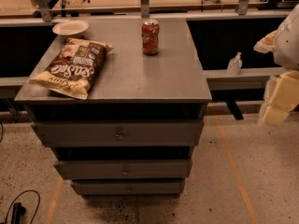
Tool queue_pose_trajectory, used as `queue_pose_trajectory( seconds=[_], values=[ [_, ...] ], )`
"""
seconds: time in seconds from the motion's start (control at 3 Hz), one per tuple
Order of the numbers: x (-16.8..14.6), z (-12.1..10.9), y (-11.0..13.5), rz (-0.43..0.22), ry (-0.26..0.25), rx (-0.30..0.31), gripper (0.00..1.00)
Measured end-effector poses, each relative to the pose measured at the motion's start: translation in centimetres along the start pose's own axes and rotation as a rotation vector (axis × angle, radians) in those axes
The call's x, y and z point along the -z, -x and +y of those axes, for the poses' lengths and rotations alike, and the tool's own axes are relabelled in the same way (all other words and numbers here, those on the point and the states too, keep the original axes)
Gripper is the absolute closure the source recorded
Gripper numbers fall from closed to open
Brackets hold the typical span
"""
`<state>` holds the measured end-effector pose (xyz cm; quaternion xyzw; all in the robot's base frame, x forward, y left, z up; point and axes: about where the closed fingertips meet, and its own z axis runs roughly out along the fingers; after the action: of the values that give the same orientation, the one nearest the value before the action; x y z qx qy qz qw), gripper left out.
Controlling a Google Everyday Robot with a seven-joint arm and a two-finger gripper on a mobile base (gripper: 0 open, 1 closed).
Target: Move coke can near brown chip bag
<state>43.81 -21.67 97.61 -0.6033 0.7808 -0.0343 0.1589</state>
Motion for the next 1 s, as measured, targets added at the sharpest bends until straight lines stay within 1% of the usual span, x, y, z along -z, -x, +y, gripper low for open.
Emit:
queue_pose_trajectory(
  seconds=[0.33, 0.67, 1.0],
  values=[
    [0.0, 0.0, 0.0, 0.000, 0.000, 0.000, 0.00],
    [-0.8, -1.2, 1.1, -0.102, 0.003, -0.003, 0.00],
    [-3.1, -5.9, 4.7, -0.421, -0.034, -0.078, 0.00]
  ],
)
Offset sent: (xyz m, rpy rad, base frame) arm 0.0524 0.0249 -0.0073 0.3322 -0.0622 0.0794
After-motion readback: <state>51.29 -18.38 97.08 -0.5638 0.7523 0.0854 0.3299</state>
